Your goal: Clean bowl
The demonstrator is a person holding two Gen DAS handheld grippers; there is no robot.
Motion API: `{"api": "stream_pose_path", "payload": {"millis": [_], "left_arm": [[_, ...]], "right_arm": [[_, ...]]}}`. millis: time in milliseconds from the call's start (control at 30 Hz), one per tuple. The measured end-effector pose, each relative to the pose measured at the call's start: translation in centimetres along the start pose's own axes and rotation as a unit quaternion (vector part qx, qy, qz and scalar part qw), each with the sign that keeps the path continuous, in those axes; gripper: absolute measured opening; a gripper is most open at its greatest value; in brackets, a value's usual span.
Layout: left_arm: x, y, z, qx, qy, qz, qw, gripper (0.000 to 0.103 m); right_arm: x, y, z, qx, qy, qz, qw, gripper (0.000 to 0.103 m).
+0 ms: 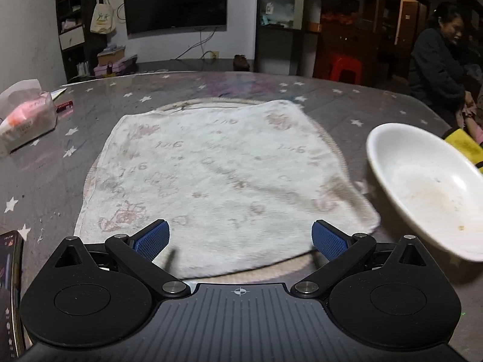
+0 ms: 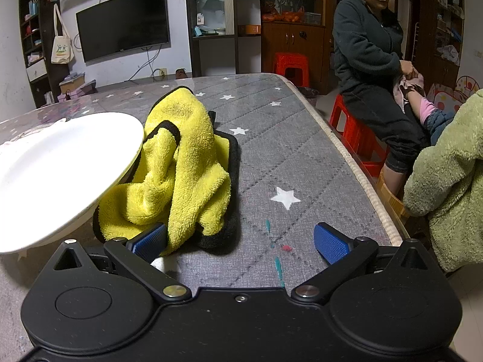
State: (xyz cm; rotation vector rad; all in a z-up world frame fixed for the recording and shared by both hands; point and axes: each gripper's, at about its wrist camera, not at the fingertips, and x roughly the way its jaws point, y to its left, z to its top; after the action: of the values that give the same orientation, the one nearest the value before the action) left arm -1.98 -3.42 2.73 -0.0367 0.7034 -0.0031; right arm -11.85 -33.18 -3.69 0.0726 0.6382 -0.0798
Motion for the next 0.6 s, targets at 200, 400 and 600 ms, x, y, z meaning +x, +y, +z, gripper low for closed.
{"api": "stream_pose_path", "payload": {"millis": [200, 400, 600], "left_arm": [[-2.2, -1.9, 0.8, -0.014, -0.005, -0.023, 0.9996, 0.102], [-3.6, -4.6, 1.1, -0.001, -0.006, -0.049, 0.9988, 0.102], [-4.1, -7.1, 1.1, 0.018, -0.007, -0.072, 0.9972, 0.102]], "right_arm": [[-0.1, -0.2, 0.0, 0.003, -0.001, 0.001, 1.000, 0.103], [-0.6, -0.4, 0.2, -0.004, -0.001, 0.006, 1.000, 0.103], [-1.7, -1.1, 1.1, -0.010, -0.012, 0.012, 1.000, 0.103]]}}
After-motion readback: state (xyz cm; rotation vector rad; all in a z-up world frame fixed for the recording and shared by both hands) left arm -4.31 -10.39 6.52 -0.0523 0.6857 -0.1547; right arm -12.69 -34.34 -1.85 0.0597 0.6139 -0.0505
